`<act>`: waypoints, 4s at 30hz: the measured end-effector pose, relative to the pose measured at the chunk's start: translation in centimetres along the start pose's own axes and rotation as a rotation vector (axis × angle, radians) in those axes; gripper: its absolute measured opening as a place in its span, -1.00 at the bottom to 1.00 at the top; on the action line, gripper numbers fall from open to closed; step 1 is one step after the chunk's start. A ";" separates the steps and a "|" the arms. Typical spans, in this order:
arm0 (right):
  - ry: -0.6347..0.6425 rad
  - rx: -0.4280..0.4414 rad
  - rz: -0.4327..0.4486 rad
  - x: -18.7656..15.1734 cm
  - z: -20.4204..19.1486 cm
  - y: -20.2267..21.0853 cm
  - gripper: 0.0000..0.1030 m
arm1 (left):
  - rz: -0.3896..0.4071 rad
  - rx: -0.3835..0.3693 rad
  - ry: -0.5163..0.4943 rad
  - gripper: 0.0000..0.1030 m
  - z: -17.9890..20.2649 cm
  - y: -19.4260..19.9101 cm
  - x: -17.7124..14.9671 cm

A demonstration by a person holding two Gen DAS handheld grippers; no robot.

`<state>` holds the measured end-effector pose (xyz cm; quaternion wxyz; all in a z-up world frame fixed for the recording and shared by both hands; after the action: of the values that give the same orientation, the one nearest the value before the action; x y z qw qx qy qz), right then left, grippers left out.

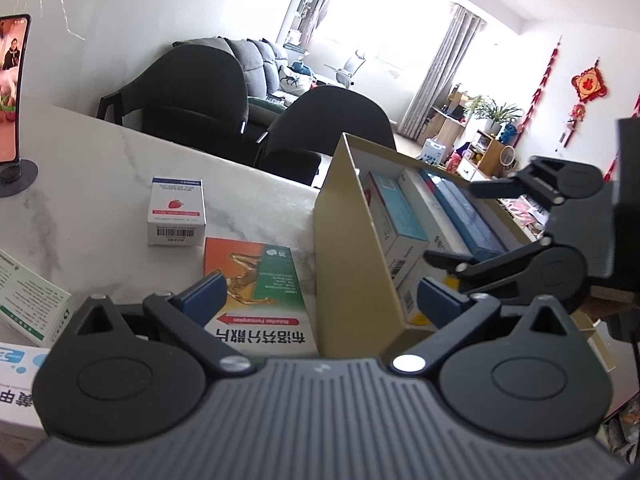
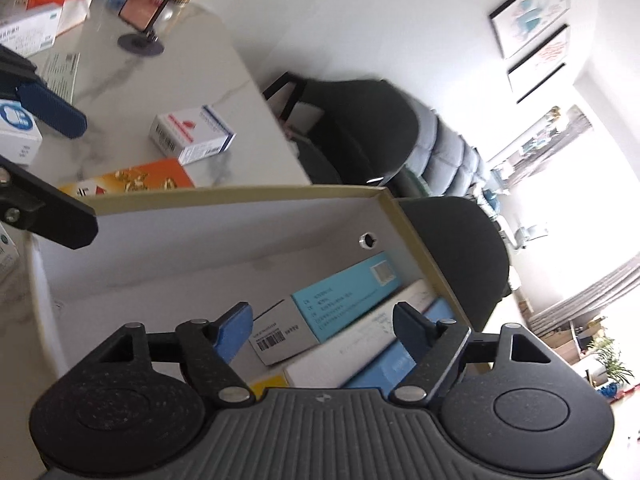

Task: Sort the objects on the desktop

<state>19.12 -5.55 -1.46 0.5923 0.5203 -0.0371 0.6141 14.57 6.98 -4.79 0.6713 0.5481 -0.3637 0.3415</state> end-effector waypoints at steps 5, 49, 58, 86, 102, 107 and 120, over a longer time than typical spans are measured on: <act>-0.116 -0.038 0.069 -0.2 0.5 2.8 0.66 | 0.009 0.004 -0.033 1.00 0.2 1.1 -0.1; -0.835 0.080 0.229 -5.4 -8.3 13.2 0.99 | -0.028 0.090 -0.146 1.00 -3.8 6.9 -5.8; -0.844 0.113 0.215 -5.3 -8.7 12.7 0.99 | -0.016 0.119 -0.212 1.00 -5.2 8.0 -5.9; -0.903 0.203 0.221 -5.6 -9.9 11.9 0.99 | -0.091 0.199 -0.210 1.00 -13.0 10.8 -9.1; -0.906 0.257 0.216 -4.4 -10.3 11.3 0.99 | -0.107 0.054 -0.221 1.00 -11.1 10.2 -9.7; -0.914 0.260 0.210 -4.6 -10.3 11.2 0.99 | -0.103 0.002 -0.244 1.00 -10.2 10.4 -9.7; -0.924 0.263 0.202 -4.8 -10.8 11.2 0.99 | -0.079 -0.024 -0.309 1.00 -9.5 10.1 -9.0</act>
<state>3.02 -5.03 -3.28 0.3805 0.8026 -0.2682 0.3731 2.42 17.50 -8.91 0.6268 0.6000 -0.4448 0.2219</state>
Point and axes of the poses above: each gripper's, at about its wrist camera, not at the fingertips, and y roughly against the way its jaws point, z to its right, x to its top, the point moved 5 cm from there along -y, roughly the way its jaws point, and after that the axes turned 14 degrees about -y, right-handed, at the moved point
